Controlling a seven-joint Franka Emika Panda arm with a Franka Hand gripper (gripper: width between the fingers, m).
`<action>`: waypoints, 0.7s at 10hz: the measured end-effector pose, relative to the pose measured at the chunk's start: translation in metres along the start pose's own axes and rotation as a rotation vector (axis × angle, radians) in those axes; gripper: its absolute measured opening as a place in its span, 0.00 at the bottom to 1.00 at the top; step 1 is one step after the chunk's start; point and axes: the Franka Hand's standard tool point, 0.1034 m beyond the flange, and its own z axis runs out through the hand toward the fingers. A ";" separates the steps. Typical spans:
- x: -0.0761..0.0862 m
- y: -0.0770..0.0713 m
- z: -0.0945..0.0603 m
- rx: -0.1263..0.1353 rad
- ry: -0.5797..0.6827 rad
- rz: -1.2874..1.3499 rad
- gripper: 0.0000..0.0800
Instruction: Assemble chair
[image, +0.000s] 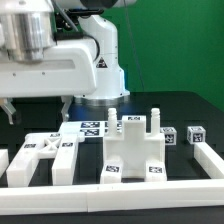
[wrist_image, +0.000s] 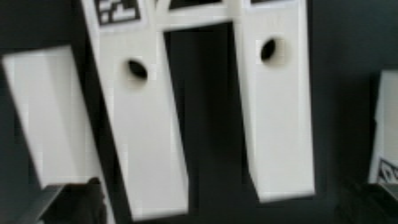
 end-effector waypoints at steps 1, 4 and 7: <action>-0.006 -0.004 0.009 0.004 -0.029 -0.003 0.81; -0.009 -0.018 0.020 -0.006 -0.015 -0.020 0.81; -0.009 -0.017 0.021 -0.006 -0.016 -0.026 0.81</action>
Offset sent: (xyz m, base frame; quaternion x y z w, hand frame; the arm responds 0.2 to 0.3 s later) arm 0.0001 0.0118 -0.0034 -0.0037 0.0670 0.0072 0.9977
